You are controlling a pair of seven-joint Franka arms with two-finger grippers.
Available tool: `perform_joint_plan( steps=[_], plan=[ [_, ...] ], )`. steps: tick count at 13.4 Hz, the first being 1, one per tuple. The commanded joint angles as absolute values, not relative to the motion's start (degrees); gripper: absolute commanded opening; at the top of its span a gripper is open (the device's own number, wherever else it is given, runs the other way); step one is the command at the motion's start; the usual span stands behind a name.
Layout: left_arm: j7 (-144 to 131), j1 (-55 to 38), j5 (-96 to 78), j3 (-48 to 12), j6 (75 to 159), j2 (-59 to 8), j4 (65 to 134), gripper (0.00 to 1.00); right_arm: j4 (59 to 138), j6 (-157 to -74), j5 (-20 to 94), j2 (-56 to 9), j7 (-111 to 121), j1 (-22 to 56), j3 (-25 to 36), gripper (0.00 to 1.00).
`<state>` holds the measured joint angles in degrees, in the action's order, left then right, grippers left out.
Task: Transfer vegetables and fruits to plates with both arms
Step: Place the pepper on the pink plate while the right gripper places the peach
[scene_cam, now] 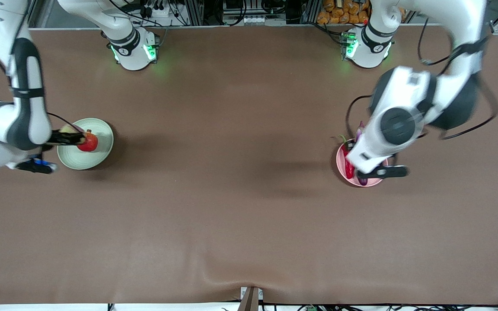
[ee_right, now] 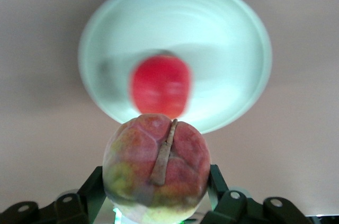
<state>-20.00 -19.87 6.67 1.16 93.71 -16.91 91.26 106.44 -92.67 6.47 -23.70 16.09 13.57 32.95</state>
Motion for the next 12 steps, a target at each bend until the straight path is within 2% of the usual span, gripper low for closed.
perform_joint_plan(
  steps=[1,3,4,5,8,12],
  plan=[
    [-14.09,-16.0,4.48,0.62,91.94,-10.65,92.9,1.0,111.25,-97.79,4.13,-22.24,24.14,9.86,32.43,0.0],
    [-7.42,-12.33,4.05,0.62,90.62,-7.31,93.16,1.0,114.68,-102.9,4.22,-22.24,26.01,8.7,32.34,0.0],
    [-4.69,-11.0,3.09,0.7,89.4,-5.47,93.77,1.0,114.87,-103.44,4.22,-22.41,25.93,8.79,32.34,0.28],
    [-2.92,-9.94,2.99,0.62,89.21,-3.1,95.0,1.0,114.7,-103.45,4.39,-22.67,25.84,8.79,32.34,0.98],
    [1.48,-6.69,2.9,-1.31,88.51,2.01,96.33,1.0,109.28,-97.33,4.74,-22.76,25.84,9.67,32.17,1.0],
    [2.02,-2.02,2.99,-6.76,85.62,3.25,93.35,1.0,92.16,-84.85,6.07,-23.11,25.32,10.8,27.62,1.0]
  ],
)
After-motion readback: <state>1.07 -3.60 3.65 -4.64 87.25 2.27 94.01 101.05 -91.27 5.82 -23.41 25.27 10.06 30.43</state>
